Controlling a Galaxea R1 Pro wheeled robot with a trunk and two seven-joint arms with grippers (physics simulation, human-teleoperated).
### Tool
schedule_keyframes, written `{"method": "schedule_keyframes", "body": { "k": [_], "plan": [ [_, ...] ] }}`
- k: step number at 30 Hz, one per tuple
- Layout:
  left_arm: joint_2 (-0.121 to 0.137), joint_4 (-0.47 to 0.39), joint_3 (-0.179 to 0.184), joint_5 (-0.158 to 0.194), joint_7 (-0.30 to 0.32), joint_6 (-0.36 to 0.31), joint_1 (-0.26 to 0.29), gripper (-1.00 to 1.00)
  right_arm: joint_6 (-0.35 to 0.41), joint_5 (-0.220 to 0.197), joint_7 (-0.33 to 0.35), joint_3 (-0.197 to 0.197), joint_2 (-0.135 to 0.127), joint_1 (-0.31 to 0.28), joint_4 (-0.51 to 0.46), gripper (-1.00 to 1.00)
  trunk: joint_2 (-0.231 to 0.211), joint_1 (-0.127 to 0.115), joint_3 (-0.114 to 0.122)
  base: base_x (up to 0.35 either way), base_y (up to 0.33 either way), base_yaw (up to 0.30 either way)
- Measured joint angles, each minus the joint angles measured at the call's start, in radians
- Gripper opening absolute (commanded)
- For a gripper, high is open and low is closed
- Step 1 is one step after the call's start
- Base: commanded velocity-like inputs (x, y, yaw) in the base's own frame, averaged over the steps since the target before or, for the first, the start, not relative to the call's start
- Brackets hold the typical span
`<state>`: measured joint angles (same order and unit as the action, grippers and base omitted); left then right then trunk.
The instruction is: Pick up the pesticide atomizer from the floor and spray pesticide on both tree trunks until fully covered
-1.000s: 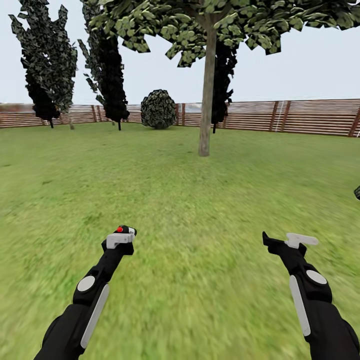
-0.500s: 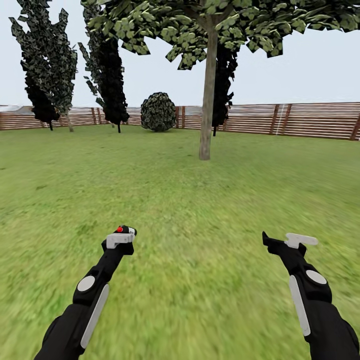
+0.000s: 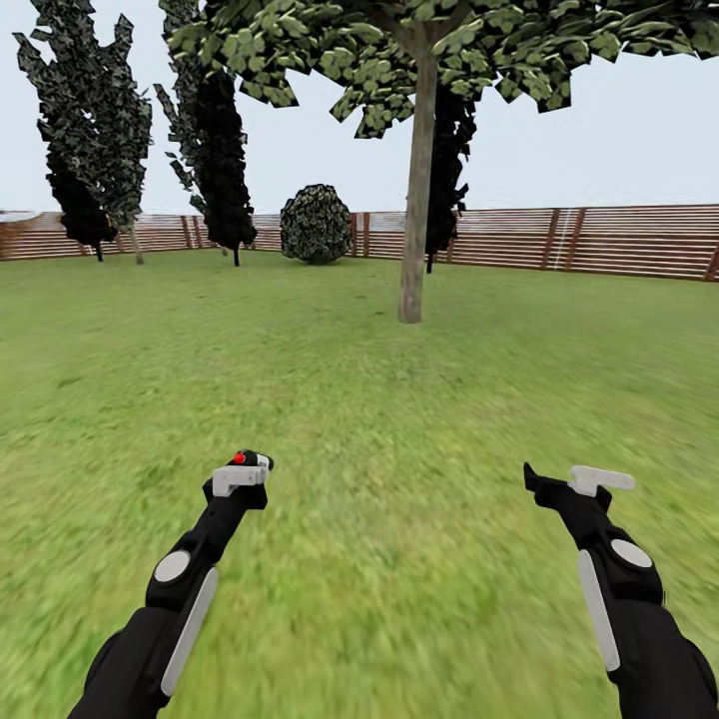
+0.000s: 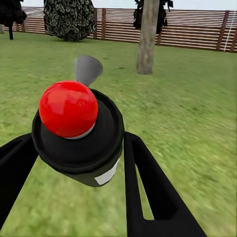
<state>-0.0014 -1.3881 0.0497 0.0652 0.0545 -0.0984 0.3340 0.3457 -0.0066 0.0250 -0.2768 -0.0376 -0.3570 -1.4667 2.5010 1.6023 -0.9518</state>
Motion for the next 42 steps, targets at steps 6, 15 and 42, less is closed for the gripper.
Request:
{"method": "schedule_keyframes", "body": {
  "k": [6, 15, 42],
  "plan": [
    [0.000, 0.000, 0.000, 0.000, 0.000, 0.000, 0.000, -1.00, 0.000, -0.003, 0.000, -0.001, -0.001, 0.000, 0.000, 1.00, 0.000, 0.000, 0.000, 0.329, 0.000, 0.000],
    [0.000, 0.000, 0.000, 0.000, 0.000, 0.000, 0.000, -1.00, 0.000, -0.004, 0.000, -0.002, -0.001, 0.000, 0.000, 1.00, 0.000, 0.000, 0.000, 0.329, 0.000, 0.000],
    [0.000, 0.000, 0.000, 0.000, 0.000, 0.000, 0.000, -1.00, 0.000, -0.004, 0.000, -0.002, -0.001, 0.000, 0.000, 1.00, 0.000, 0.000, 0.000, 0.329, 0.000, 0.000]
  ]
}}
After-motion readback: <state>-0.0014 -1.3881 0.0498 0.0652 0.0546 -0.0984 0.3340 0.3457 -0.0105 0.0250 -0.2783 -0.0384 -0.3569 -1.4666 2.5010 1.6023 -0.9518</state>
